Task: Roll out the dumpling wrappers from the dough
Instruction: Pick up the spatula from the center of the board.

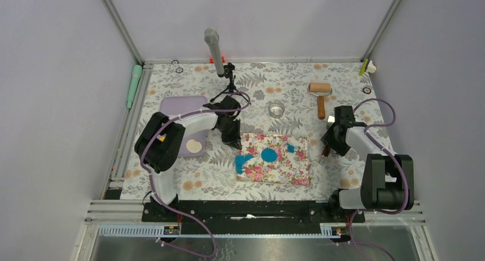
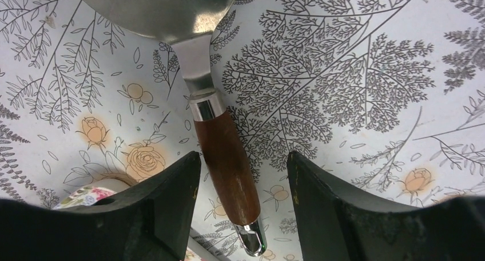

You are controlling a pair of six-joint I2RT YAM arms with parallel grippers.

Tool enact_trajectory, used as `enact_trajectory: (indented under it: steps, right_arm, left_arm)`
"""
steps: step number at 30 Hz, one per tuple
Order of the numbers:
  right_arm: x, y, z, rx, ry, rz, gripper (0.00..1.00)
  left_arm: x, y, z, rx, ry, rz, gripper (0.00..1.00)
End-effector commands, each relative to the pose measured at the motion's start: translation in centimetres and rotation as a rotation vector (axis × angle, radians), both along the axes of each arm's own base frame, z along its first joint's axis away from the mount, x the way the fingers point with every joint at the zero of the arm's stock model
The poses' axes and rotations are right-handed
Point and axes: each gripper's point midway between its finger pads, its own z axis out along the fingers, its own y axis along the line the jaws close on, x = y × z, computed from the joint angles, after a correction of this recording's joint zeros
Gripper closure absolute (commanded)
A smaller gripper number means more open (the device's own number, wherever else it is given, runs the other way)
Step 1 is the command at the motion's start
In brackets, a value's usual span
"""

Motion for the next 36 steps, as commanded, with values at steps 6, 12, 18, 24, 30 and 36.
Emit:
enact_trajectory:
  steps: [6,12,18,24,30,36]
  right_arm:
    - [-0.5,0.8,-2.1,0.045,0.040,0.045,0.42]
    - [0.1,1.5,-2.3,0.086,0.038,0.069,0.67]
    - [2.0,1.6,2.7,0.076,-0.091,0.113,1.00]
    - [5.1,7.4,13.2,0.293,-0.481,0.348,1.00]
    - [4.0,16.5,17.2,0.308,-0.476,0.737,1.00]
    - [0.1,23.7,18.0,0.336,-0.458,1.060,1.00]
  left_arm:
    - [1.0,0.2,4.9,-0.022,-0.095,-0.022,0.90]
    - [0.8,0.5,9.3,-0.055,-0.174,-0.043,0.69]
    - [1.2,0.7,14.2,-0.107,-0.248,-0.053,0.67]
    - [2.1,1.7,21.4,-0.188,-0.408,-0.111,0.44]
    - [2.5,2.0,25.7,-0.259,-0.454,-0.131,0.35]
    - [2.2,2.4,29.4,-0.270,-0.529,-0.152,0.08]
